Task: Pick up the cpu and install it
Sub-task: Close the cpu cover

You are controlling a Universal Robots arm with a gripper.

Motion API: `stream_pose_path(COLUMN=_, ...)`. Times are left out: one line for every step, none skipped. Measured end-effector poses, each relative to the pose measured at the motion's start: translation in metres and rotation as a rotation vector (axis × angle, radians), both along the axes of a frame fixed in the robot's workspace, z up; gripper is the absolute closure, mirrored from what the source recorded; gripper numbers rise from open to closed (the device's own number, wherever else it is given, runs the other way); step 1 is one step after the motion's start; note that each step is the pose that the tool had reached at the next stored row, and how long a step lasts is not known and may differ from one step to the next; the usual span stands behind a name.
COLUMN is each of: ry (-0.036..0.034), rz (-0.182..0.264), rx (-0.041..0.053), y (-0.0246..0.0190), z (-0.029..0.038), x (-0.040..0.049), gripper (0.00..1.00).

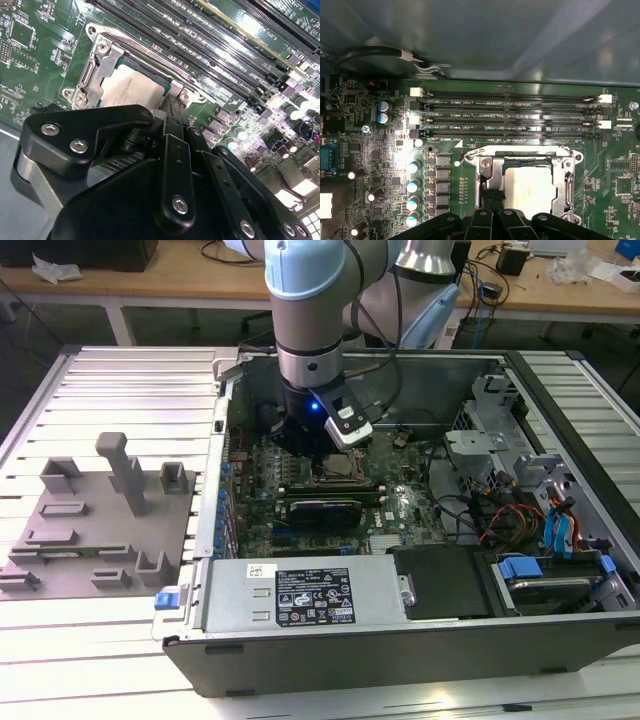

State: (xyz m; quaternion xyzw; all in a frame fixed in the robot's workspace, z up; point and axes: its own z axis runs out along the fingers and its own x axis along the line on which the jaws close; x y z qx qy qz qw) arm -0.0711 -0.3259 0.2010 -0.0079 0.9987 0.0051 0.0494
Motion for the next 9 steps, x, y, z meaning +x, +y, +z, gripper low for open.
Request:
stream_pose_path(ry=0.0000, rz=0.000, rx=0.0002, y=-0.0002, z=0.0000, x=0.0000, gripper=0.89)
stream_pose_path(ry=0.0000, rz=0.000, rx=0.0003, y=-0.0006, z=0.0000, x=0.0000, gripper=0.89)
stream_pose_path(ry=0.0000, rz=0.000, rx=0.0003, y=-0.0013, z=0.0000, x=0.0000, gripper=0.89)
stream_pose_path(ry=0.0000, rz=0.000, rx=-0.0001, y=-0.0015, z=0.0000, x=0.0000, gripper=0.89)
stream_pose_path(ry=0.0001, rz=0.000, rx=0.0000, y=-0.0016, z=0.0000, x=0.0000, gripper=0.89)
stream_pose_path(ry=0.0001, rz=0.000, rx=0.0001, y=-0.0017, z=0.0000, x=0.0000, gripper=0.89)
stream_pose_path(ry=0.0001, rz=0.000, rx=0.0001, y=-0.0017, z=0.0000, x=0.0000, gripper=0.89)
stream_pose_path(ry=0.0000, rz=0.000, rx=0.0003, y=-0.0018, z=0.0004, x=0.0000, gripper=0.89)
stream_pose_path(ry=-0.0006, rz=0.000, rx=0.0009, y=-0.0016, z=0.0017, x=0.0001, gripper=0.89)
